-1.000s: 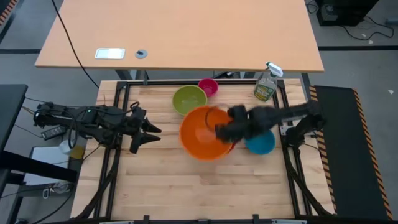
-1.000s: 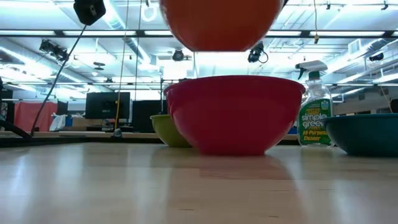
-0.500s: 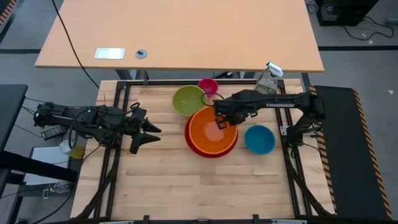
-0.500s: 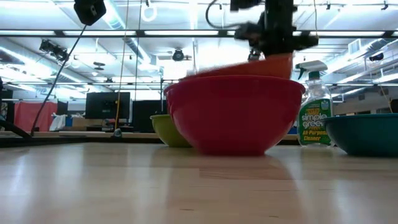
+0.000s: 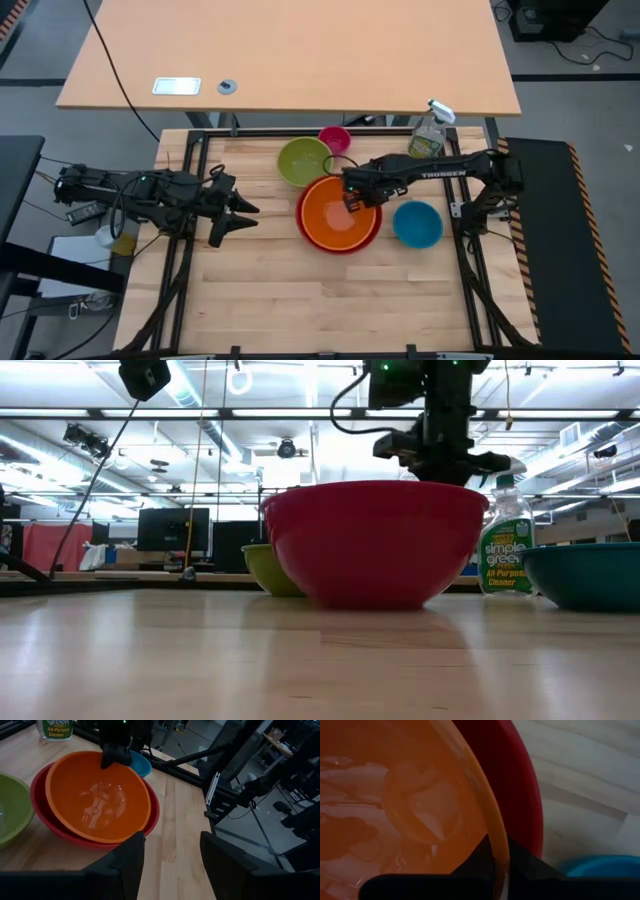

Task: Nest bowls inside each other by size order
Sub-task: Stack the orange bowl on top of the red bowl, then stack the green bowl on top of the orange bowl

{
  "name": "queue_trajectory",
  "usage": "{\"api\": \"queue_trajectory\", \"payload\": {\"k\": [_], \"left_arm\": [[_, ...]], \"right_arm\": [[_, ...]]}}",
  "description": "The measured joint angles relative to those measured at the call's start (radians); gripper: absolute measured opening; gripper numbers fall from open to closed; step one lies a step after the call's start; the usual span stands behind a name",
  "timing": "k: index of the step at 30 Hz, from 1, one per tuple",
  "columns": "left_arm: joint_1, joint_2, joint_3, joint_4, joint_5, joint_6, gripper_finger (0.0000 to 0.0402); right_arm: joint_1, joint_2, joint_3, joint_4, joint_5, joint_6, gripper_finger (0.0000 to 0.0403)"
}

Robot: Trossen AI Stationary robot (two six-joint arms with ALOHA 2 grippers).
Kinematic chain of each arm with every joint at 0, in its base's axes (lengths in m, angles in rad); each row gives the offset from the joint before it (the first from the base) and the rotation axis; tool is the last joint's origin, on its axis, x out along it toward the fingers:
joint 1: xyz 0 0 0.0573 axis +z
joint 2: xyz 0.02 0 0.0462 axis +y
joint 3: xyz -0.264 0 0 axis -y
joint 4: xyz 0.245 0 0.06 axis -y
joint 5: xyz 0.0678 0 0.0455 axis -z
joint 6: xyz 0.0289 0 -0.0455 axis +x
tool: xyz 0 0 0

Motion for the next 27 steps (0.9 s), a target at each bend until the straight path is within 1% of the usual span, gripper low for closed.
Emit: {"api": "queue_trajectory", "payload": {"k": [4,7,13,15,19,27], "left_arm": [[0.0,0.0,0.0,0.0,0.0,0.0,0.0194],[0.0,0.0,0.0,0.0,0.0,-0.002,0.0194],[0.0,0.0,0.0,0.0,0.0,-0.002,0.0194],[0.0,0.0,0.0,0.0,0.0,-0.002,0.0194],[0.0,0.0,0.0,0.0,0.0,-0.002,0.0194],[0.0,0.0,0.0,0.0,0.0,-0.001,0.0194]], "right_arm": [[0.005,0.0,-0.028,0.035,-0.014,0.0,0.0027],[0.005,0.0,-0.032,0.042,-0.013,0.0,0.0036],[0.005,0.0,-0.036,0.041,-0.013,-0.011,0.008],[0.005,0.0,-0.036,0.039,-0.034,-0.024,0.0099],[0.001,-0.001,-0.007,-0.014,-0.079,-0.046,0.0138],[-0.001,-0.002,0.134,-0.205,-0.056,-0.095,0.0198]]}}
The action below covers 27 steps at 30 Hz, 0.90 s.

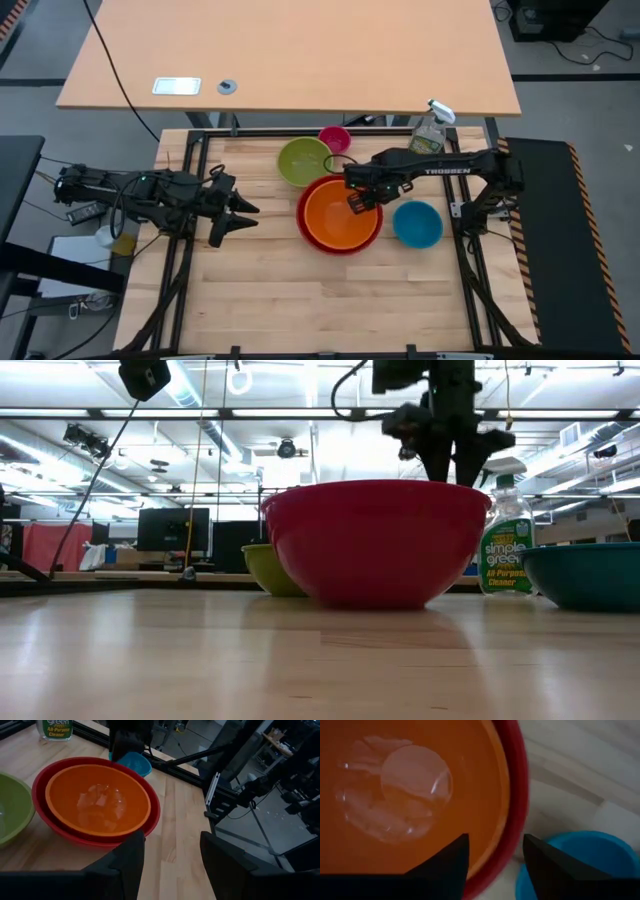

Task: Nest bowls inside each other by size order
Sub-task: Stack the green bowl on top of the orange bowl

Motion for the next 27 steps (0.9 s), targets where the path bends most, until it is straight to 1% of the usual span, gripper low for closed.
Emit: {"api": "queue_trajectory", "payload": {"k": [4,6,9,13,14,16,19,24,27], "left_arm": [[0.0,0.0,0.0,0.0,0.0,0.001,0.0194],[0.0,0.0,0.0,0.0,0.0,0.002,0.0194],[0.0,0.0,0.0,-0.008,-0.003,0.002,0.0194],[0.0,0.0,0.0,-0.084,-0.075,-0.02,0.0194],[0.0,0.0,0.0,-0.106,-0.089,-0.027,0.0194],[0.0,0.0,0.0,-0.137,-0.101,-0.035,0.0194],[0.0,0.0,0.0,-0.162,-0.101,-0.036,0.0194],[0.0,0.0,0.0,-0.141,-0.11,-0.013,0.0194],[0.0,0.004,0.0,-0.14,-0.151,0.031,0.0194]], "right_arm": [[-0.006,0.0,0.081,-0.102,0.008,-0.008,0.0219],[-0.006,0.0,0.13,-0.16,0.027,0.004,0.0225],[-0.001,-0.002,0.208,-0.186,0.069,0.032,0.0228],[0.03,-0.003,0.277,-0.171,0.159,0.047,0.0225],[0.037,-0.003,0.278,-0.166,0.176,0.038,0.0223],[0.04,-0.002,0.266,-0.162,0.17,-0.007,0.0217],[0.035,-0.002,0.206,-0.158,0.169,-0.033,0.0208],[0.055,-0.001,0.103,-0.091,0.184,-0.043,0.02],[0.053,0.0,0.054,-0.017,0.203,-0.054,0.0199]]}}
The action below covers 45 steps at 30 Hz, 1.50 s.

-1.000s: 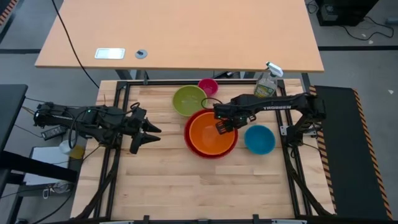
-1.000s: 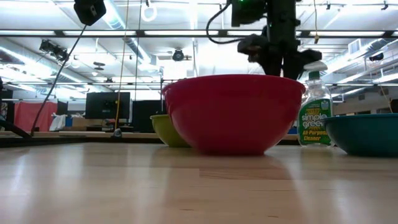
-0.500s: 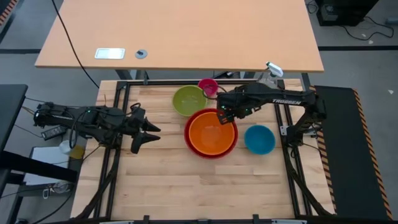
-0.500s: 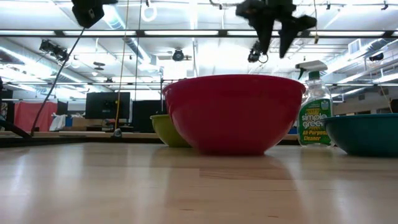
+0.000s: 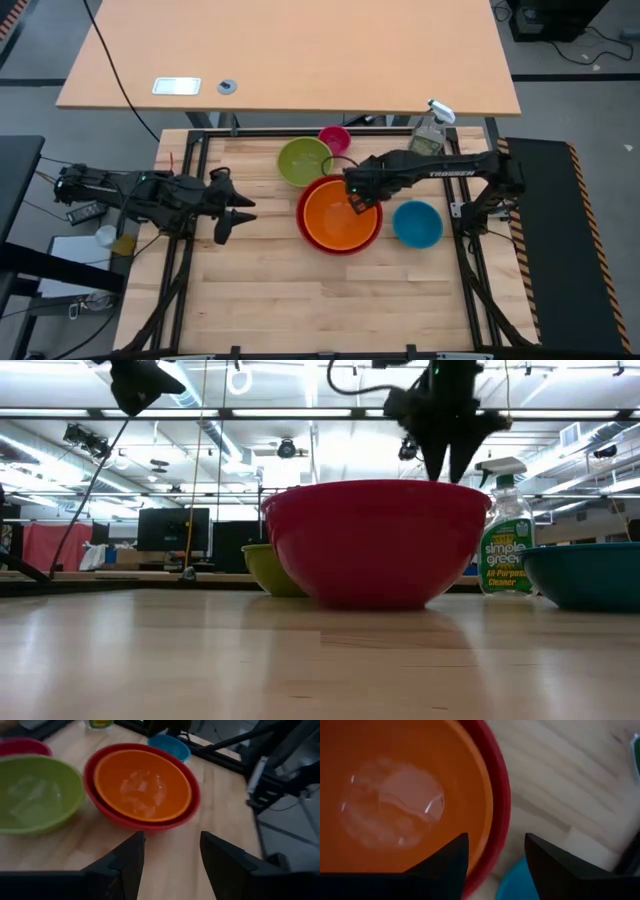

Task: Nest bowls inside each other by size order
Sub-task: Stack the green bowl on top of the orange bowl

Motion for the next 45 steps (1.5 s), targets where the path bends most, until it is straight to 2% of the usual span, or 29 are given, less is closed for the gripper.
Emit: {"api": "queue_trajectory", "payload": {"k": [5,12,17,23,31,39,45], "left_arm": [[0.002,0.014,0.0,0.001,-0.028,-0.001,0.0194],[0.096,0.054,0.0,0.003,-0.025,-0.074,0.0194],[0.219,0.104,0.0,0.038,-0.025,-0.088,0.0194],[0.324,0.167,0.0,0.132,-0.024,-0.184,0.0194],[0.371,0.213,0.0,0.165,-0.024,-0.311,0.0194],[0.372,0.212,0.0,0.165,-0.024,-0.287,0.0194],[0.372,0.212,0.0,0.164,-0.023,-0.274,0.0194]], "right_arm": [[-0.035,0.0,-0.036,0.205,0.026,-0.07,0.0199],[-0.192,0.003,-0.036,0.413,0.036,-0.219,0.0199],[-0.342,0.027,-0.035,0.532,-0.071,-0.354,0.0199],[-0.442,0.129,-0.012,0.602,-0.187,-0.436,0.0199],[-0.438,0.253,0.054,0.621,-0.218,-0.502,0.0199],[-0.395,0.301,0.053,0.659,-0.155,-0.442,0.0201],[-0.392,0.361,0.053,0.653,-0.183,-0.383,0.0201]]}}
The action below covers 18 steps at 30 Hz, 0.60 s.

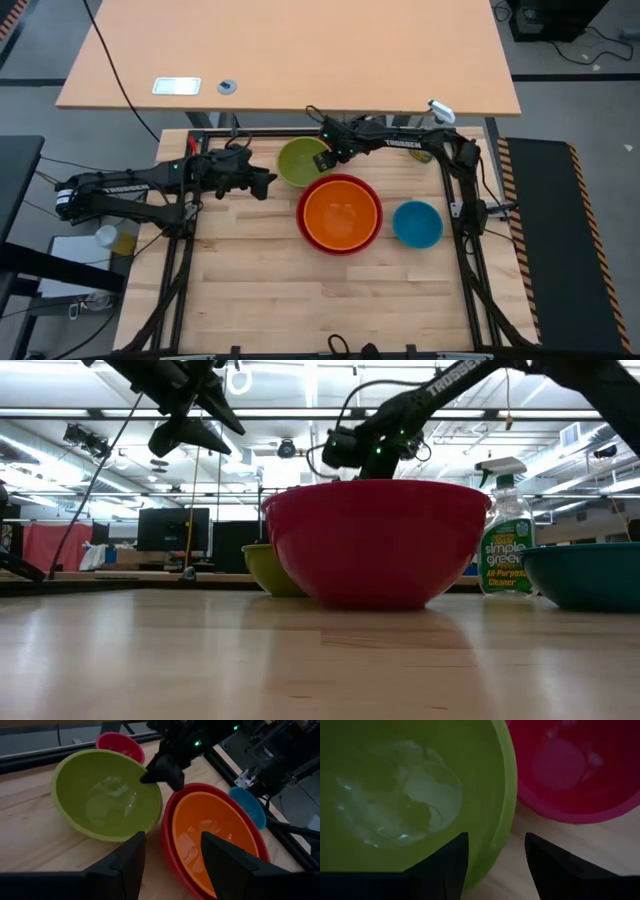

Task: Nest bowls inside each other by size order
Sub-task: Stack the green bowl on top of the orange bowl

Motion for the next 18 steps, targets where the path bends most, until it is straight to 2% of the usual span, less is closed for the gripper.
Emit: {"api": "queue_trajectory", "payload": {"k": [7,11,18], "left_arm": [[0.0,-0.002,0.0,0.0,0.011,0.018,0.0194],[0.0,-0.002,0.0,0.001,0.011,0.055,0.0194],[0.0,-0.002,0.0,0.0,0.072,0.105,0.0194]], "right_arm": [[0.006,0.019,-0.001,0.001,0.016,0.032,0.018],[0.004,0.019,-0.001,0.005,0.024,0.04,0.013],[0.003,0.016,0.001,0.024,0.022,0.044,0.003]]}}
